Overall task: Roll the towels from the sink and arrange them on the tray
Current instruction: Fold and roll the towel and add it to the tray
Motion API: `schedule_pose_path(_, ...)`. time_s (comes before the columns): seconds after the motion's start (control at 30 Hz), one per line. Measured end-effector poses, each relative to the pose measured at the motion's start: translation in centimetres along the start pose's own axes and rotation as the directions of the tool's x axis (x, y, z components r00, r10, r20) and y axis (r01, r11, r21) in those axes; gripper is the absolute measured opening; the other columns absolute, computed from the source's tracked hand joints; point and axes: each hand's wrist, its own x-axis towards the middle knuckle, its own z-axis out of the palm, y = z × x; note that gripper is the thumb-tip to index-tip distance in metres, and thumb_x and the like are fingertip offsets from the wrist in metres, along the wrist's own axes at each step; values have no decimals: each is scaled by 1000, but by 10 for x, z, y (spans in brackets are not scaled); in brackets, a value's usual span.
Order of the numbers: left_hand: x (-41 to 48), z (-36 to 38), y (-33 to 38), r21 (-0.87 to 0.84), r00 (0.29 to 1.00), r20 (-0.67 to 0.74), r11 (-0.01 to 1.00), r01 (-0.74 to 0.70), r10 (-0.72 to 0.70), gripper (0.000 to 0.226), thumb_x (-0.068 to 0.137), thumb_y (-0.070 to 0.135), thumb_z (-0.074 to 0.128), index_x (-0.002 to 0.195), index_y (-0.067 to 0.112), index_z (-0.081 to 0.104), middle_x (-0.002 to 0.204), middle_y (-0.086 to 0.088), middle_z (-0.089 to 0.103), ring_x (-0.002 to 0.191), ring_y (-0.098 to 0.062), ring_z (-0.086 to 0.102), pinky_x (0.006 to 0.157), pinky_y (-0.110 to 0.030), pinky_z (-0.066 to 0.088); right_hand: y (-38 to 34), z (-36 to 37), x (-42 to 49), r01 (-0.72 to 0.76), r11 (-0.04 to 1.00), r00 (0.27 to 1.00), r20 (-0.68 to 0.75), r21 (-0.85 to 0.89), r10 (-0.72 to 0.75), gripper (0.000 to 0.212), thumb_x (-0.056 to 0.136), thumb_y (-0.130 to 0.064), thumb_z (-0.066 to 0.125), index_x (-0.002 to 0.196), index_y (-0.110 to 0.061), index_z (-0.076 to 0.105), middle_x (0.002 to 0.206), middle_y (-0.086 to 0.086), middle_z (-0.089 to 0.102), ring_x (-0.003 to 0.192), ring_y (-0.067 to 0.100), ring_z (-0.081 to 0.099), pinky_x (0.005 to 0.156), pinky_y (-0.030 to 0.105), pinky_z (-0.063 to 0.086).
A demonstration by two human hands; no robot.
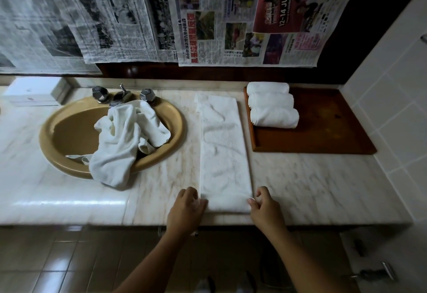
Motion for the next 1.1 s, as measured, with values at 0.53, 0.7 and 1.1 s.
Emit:
schedule_pose_path(0.53, -4, -2, -30, 192, 886, 201, 870, -454, 418, 39, 92, 42, 61, 127, 24, 59, 135, 12, 53, 90, -16, 66, 61, -32, 57, 39, 6, -11, 285, 958, 955, 91, -37, -281, 50, 84, -6, 65, 130, -24, 59, 121, -9, 57, 108, 10, 57, 93, 20, 47)
schedule_pose_path(0.7, -1, -8, -27, 70, 897, 193, 906, -416, 397, 36, 95, 43, 60, 126, 25, 58, 129, 13, 56, 71, -1, 57, 63, -22, 51, 39, 1, -3, 245, 969, 963, 119, -2, -243, 45, 87, -18, 74, 129, -27, 61, 108, -12, 60, 92, 4, 59, 80, 12, 45)
schedule_pose_path(1.1, -12, -2, -22, -135, 955, 171, 966, -219, 241, 25, 102, 35, 56, 127, 31, 58, 116, 16, 56, 76, -4, 65, 70, -26, 55, 31, -1, -10, 159, 985, 971, 171, 65, -168, 36, 103, -23, 55, 138, -17, 55, 131, -3, 58, 112, 4, 49, 92, 16, 36)
